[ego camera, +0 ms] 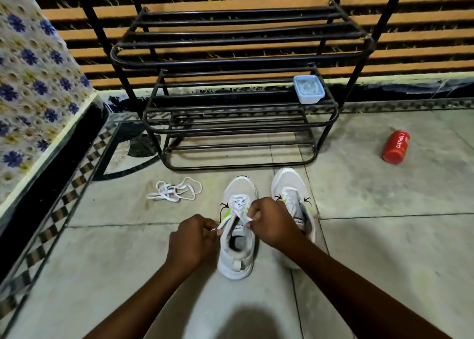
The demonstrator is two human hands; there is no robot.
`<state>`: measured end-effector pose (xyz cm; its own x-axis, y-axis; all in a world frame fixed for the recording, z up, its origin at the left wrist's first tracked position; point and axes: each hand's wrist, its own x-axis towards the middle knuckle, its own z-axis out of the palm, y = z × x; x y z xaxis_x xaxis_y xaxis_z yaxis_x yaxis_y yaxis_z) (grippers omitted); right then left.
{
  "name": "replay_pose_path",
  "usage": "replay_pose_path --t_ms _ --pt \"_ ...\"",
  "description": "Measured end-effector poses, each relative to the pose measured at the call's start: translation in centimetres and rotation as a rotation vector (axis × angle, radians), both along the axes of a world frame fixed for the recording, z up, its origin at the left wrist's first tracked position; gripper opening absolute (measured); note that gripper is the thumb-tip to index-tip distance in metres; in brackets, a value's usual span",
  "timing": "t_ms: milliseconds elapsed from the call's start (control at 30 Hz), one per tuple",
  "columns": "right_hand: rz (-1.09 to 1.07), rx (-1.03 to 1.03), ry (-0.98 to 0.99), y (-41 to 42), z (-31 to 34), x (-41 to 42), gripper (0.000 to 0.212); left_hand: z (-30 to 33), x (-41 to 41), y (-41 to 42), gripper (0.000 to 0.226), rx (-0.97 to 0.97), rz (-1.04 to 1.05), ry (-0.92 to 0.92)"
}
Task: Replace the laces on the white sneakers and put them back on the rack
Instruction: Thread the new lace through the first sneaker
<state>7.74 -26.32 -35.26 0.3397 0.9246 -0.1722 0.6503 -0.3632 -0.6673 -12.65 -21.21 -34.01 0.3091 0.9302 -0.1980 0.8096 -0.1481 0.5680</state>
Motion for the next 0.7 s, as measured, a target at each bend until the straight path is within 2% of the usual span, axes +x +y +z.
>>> replay_pose_path --t_ms 67,100,167,233,300,367,400,467,600,700 --pt "-0.021 0.039 0.033 0.1 1.1 0.1 0.008 0.7 0.3 -0.4 0.008 0.109 0.018 0.066" --pt "-0.036 0.061 0.073 0.1 1.9 0.2 0.005 0.9 0.3 -0.4 0.009 0.184 0.018 0.046" --pt "-0.082 0.101 0.176 -0.2 3.5 0.1 0.007 1.8 0.7 -0.5 0.011 0.261 -0.012 -0.143" --pt "-0.106 0.146 0.274 -0.8 5.1 -0.3 0.005 3.2 2.0 -0.4 0.01 0.071 0.001 -0.363" --pt "-0.122 0.198 0.358 -1.4 6.5 -0.9 0.005 4.9 3.9 0.0 0.014 -0.304 0.066 -0.499" --pt "-0.117 0.236 0.435 -2.2 7.6 -1.5 0.007 6.4 5.6 0.6 0.017 -0.649 0.126 -0.513" --pt "-0.104 0.244 0.468 -2.5 8.0 -1.8 0.007 6.9 6.2 0.9 0.013 -0.747 0.15 -0.497" --pt "-0.071 0.253 0.529 -3.1 8.4 -2.2 0.009 7.5 6.8 1.6 0.012 -0.791 0.198 -0.474" --pt "-0.076 0.285 0.622 -3.3 8.0 -2.1 0.008 8.1 6.4 2.8 0.013 -0.716 0.269 -0.522" --pt "-0.1 0.284 0.738 -3.2 7.9 -2.1 0.021 8.1 5.1 3.8 0.016 -0.648 0.271 -0.553"
